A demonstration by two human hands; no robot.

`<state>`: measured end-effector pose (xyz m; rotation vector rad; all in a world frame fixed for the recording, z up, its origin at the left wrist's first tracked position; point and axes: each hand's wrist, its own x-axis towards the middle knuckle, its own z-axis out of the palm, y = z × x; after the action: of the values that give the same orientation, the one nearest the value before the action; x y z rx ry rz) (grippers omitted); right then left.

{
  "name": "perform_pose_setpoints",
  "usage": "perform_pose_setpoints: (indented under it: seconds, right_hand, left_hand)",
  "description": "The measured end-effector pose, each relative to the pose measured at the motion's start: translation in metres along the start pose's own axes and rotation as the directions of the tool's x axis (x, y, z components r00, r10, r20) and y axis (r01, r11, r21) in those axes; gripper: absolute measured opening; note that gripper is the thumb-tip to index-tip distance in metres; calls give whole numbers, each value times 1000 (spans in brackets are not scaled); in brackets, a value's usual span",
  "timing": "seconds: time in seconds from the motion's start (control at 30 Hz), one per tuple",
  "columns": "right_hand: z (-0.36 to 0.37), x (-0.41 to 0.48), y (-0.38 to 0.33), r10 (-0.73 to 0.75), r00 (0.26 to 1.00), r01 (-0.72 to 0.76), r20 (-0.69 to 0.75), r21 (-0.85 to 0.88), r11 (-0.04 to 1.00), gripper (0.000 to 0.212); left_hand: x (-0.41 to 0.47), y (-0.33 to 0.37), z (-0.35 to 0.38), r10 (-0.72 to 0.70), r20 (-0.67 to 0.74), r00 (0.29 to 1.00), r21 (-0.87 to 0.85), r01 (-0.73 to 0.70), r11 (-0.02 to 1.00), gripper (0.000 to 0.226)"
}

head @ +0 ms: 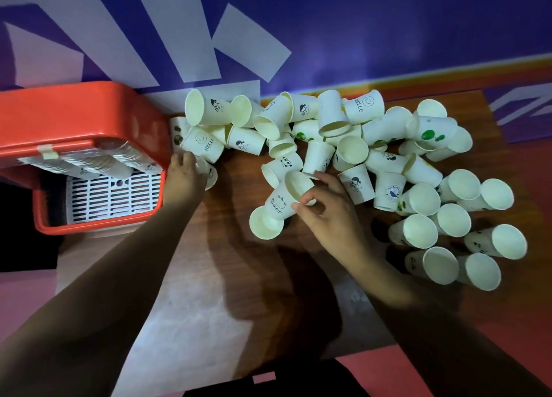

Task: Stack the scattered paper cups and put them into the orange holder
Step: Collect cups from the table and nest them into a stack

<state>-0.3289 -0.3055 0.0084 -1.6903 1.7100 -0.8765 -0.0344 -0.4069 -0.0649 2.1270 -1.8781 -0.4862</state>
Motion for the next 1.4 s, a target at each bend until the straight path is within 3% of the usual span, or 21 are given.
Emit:
perform_pose_setpoints:
  seconds: [0.13, 0.37, 0.43, 0.57, 0.63, 0.7, 0.77, 0.8, 0.9, 1.0, 1.07, 1.17, 1.23, 1.3, 1.4]
  right_hand:
    - [13, -9, -19, -101, 995, 100, 19, 41, 994, 18]
    - [43, -25, -13, -205, 969, 225, 135, -149, 963, 21]
    - [53, -29, -10, -152, 970, 198, 191, -258, 946, 45]
    - [70, -42, -8, -2, 951, 121, 310, -364, 924, 95]
    - [69, -44, -14, 60, 967, -1, 249, -230, 973, 97]
    - [59, -45, -32, 211, 960, -223, 182, 45, 974, 83]
    - [48, -43, -47, 352, 900, -424, 257, 331, 843, 67]
    - [43, -43, -51, 368, 883, -463, 293, 410, 786, 59]
    - [31, -40, -54, 277, 916, -384, 289, 442, 811, 33]
    - [22, -37, -50, 298, 925, -372, 234, 417, 829, 50]
    - [19, -36, -46, 293, 938, -344, 188, 368, 864, 58]
    - [21, -37, -37, 204, 966, -214, 160, 53, 975, 64]
    - [29, -39, -32, 144, 972, -122, 186, -127, 984, 71]
    - [41, -42, -24, 88, 975, -43, 203, -217, 975, 74]
    - [57, -46, -15, 61, 971, 17, 230, -322, 947, 78]
  left_hand:
    - [-15, 1, -11, -21, -34, 999, -63, 19, 998, 44]
    - [-67, -3, -37, -145, -31, 989, -402, 120, 908, 66]
    - [-82, -5, -43, -197, 26, 980, -543, 179, 820, 64]
    - [-116, 3, -49, -263, 158, 952, -801, 279, 530, 43]
    - [-130, 10, -48, -244, 200, 949, -854, 290, 432, 40]
    - [-143, 17, -46, -189, 276, 942, -905, 321, 279, 30]
    - [-152, 28, -45, -77, 368, 927, -916, 375, 141, 22]
    - [-156, 32, -44, -22, 388, 922, -912, 387, 135, 28]
    - [-159, 42, -42, 128, 403, 906, -908, 379, 178, 55]
    - [-154, 46, -44, 199, 442, 875, -870, 363, 335, 48]
    - [-144, 45, -49, 162, 459, 873, -807, 334, 487, 45]
    - [-112, 28, -50, 1, 341, 940, -637, 230, 735, 38]
    - [-85, 14, -49, -40, 275, 961, -469, 171, 867, 40]
    - [-60, 6, -45, -57, 219, 974, -294, 121, 948, 46]
    - [-34, 7, -44, -18, 174, 985, -139, 42, 989, 54]
